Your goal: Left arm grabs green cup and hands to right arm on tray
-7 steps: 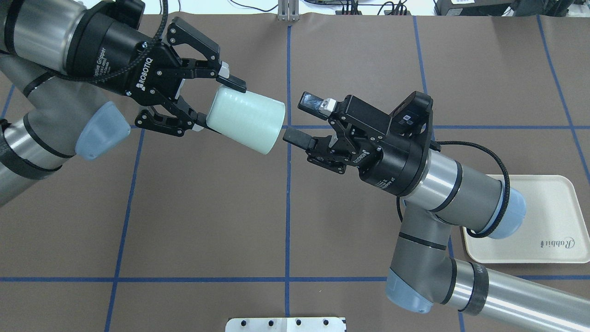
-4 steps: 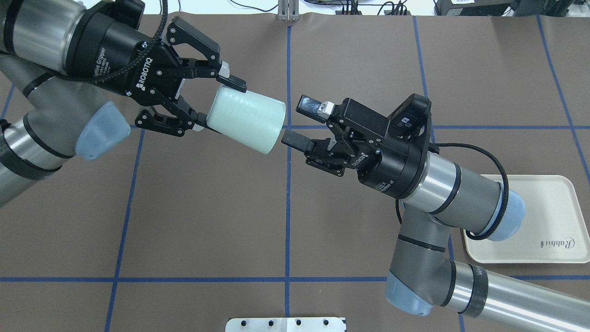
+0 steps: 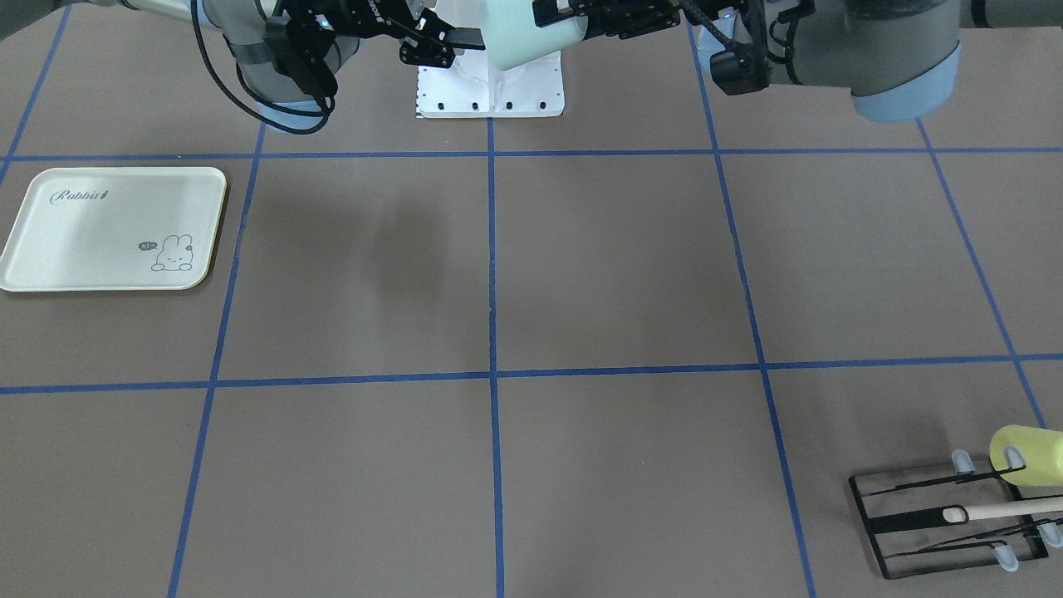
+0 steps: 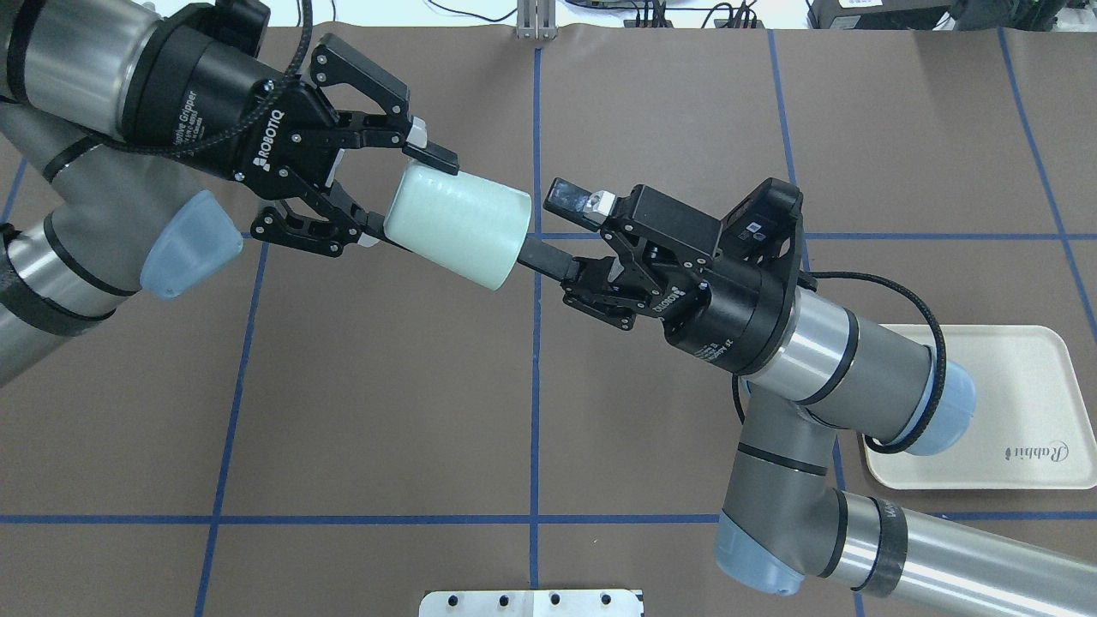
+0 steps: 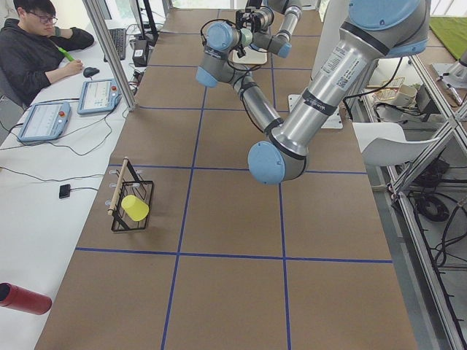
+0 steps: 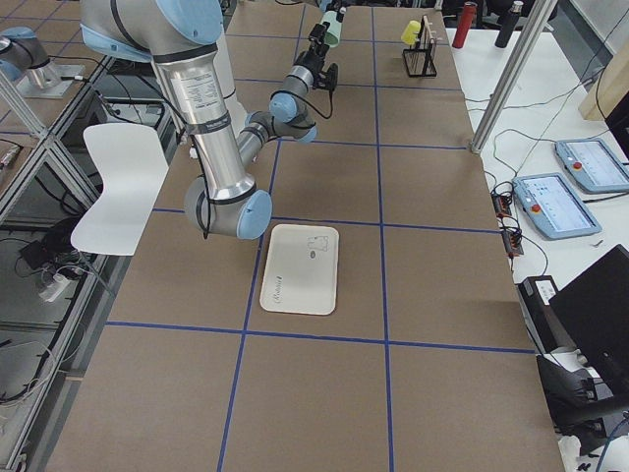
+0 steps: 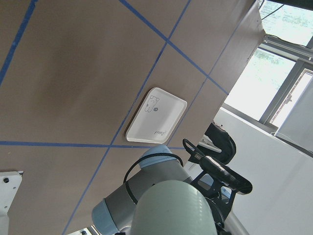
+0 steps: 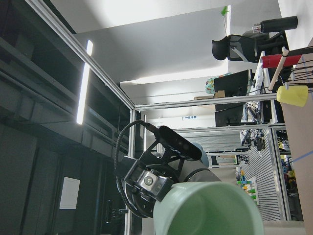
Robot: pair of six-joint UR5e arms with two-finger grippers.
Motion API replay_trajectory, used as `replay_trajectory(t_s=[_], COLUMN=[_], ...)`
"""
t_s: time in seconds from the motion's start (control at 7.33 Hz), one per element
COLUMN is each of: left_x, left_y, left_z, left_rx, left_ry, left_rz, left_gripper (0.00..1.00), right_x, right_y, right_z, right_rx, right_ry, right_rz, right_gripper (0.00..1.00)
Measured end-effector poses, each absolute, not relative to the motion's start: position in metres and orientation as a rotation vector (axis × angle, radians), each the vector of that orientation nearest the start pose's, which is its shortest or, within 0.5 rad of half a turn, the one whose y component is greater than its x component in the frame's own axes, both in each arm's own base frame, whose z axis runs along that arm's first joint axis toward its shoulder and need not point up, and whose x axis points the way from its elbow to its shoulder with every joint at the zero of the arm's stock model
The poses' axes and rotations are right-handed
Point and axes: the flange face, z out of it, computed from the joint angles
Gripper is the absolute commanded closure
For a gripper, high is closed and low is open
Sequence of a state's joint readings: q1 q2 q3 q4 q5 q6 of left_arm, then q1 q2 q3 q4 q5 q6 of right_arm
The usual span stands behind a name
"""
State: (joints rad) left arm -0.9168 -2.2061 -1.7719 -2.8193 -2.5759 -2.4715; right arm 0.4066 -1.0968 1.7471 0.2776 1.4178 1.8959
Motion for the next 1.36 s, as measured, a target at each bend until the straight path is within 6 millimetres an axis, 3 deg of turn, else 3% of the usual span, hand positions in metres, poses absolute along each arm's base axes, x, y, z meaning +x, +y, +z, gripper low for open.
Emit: replay_trajectory(t_s=[0.41,1.09,1.36], left_x=[0.27,0.274,0.274], left_y=[-0.426,-0.422,-0.421], left_z=[0.095,0.096,0.096], left_rx=[-0.549,-0.555,-0.557], left_ry=[1.769,1.768,1.768], left_rz=[-0.191,-0.181,-0.181], left_gripper=[1.0,1.0,1.0], right_x=[-0.387,-0.384,-0.382], right_y=[-0.329,-0.326,-0.322], right_z=[0.164,0.159,0.156], right_rx=[0.172,0.141,0.132], right_ry=[-2.549,-2.568,-2.58], right_rz=[0.497,0.499,0.494], right_gripper=[0.46,0.49,0.56])
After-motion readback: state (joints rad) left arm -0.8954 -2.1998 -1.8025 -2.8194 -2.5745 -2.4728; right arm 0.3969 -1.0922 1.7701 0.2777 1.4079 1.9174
